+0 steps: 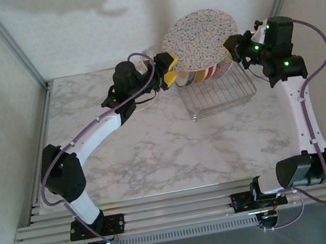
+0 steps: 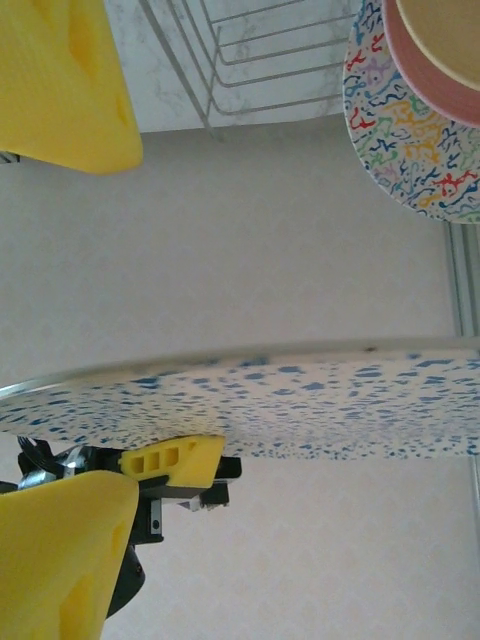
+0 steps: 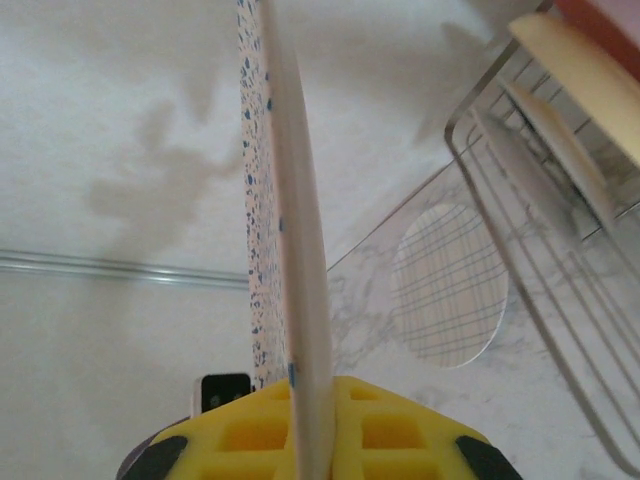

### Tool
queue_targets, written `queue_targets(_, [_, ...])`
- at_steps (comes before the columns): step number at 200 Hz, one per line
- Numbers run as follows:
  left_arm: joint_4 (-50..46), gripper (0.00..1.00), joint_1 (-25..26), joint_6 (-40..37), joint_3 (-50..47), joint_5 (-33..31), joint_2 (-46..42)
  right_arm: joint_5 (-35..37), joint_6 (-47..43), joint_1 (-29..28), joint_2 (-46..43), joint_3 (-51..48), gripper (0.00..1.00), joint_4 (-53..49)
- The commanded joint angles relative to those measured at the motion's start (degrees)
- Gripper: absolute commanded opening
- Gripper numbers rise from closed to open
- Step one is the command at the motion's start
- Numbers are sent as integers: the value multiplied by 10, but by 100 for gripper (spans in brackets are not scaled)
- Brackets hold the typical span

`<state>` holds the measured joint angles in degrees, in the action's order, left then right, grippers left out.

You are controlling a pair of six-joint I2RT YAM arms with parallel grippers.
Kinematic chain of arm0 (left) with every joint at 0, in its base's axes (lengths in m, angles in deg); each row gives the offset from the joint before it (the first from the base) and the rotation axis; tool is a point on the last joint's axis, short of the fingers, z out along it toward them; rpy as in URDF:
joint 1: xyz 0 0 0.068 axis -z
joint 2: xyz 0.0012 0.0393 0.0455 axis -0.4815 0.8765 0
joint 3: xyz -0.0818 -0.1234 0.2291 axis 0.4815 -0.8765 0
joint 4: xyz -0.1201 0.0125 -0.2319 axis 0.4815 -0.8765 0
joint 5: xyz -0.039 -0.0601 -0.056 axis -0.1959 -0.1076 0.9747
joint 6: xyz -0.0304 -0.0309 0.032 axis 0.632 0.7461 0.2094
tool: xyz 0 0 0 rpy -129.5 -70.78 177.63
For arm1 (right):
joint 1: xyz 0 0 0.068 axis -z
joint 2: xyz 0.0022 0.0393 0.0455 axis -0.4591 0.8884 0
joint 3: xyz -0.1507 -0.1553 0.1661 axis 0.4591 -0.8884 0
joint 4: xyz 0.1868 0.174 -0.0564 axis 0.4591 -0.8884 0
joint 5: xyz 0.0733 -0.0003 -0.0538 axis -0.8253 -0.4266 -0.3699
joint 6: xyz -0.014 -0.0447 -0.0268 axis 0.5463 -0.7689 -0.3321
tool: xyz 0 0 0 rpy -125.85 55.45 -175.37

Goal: Unload the plates from the dish rack

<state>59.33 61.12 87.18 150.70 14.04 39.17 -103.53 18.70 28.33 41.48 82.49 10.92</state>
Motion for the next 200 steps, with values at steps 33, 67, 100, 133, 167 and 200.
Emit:
queue_targets(33, [2, 52, -13, -3, 37, -5, 23, -60, 28, -26, 23, 25, 0, 52])
queue_targets(67, [-5, 22, -17, -7, 38, -7, 23, -59, 28, -27, 33, 18, 0, 62])
queue_targets(100, [-18, 0, -20, -10, 37, -7, 22, -61, 15, -31, 44, 23, 0, 58])
queue_targets(133, [-10, 0, -26, -9, 36, -10, 14, -49, -12, -48, 52, 31, 3, 42])
queue_targets(167, [-4, 0, -49, -16, 33, -12, -11, 8, -64, -68, 43, 43, 37, -8])
queue_targets(200, [-13, 0, -95, -28, -1, 1, -51, 89, -123, -83, -12, 7, 58, 26])
